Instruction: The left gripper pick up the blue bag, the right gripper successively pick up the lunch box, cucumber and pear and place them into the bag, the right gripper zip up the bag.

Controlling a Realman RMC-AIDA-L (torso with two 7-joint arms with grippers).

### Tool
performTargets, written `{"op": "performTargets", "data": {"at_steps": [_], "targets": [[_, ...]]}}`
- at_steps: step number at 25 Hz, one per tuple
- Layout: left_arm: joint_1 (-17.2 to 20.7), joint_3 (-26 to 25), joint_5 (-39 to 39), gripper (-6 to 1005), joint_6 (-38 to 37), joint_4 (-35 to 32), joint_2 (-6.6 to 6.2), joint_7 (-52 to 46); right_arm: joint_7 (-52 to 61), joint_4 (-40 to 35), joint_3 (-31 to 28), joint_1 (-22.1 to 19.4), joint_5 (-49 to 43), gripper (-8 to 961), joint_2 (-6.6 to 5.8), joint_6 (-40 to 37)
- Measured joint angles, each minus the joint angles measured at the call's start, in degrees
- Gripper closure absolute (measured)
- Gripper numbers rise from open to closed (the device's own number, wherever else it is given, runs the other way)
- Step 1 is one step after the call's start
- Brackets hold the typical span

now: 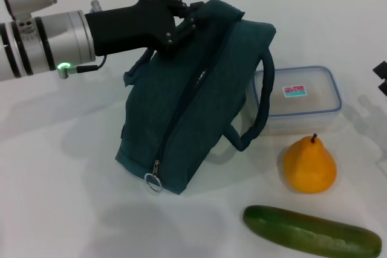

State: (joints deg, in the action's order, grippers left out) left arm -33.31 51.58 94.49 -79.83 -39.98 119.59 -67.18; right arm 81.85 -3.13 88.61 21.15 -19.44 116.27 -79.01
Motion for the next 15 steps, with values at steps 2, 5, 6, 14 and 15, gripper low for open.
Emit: {"op": "performTargets", "data": {"at_steps": [2,5,6,14,15], "targets": [[-0.18,0.01,0.04,869,0.04,0.05,-0.01,0.13,1.63,-0.19,0.64,0.44,-0.01,93,0.0,1.05],[-0.24,0.01,0.0,870,0.1,0.08,-0.03,0.88,3.34,-0.73,2.13,1.47,-0.05,93,0.0,3.25],[-0.33,0.0,-0.03,870,0.26,0.08,-0.03,1.15,3.59,-0.77,2.54,1.92,-0.06,94,0.01,3.85],[-1.03,0.08,0.04,870,0.65,0.16,0.03,1.79,6.36,-4.66,8.43,4.06,0.01,94,0.0,12.0],[-1.04,0.09,0.06,870,0.65,0.16,0.03,1.88,6.55,-5.29,8.84,4.07,0.06,94,0.0,12.53]]}}
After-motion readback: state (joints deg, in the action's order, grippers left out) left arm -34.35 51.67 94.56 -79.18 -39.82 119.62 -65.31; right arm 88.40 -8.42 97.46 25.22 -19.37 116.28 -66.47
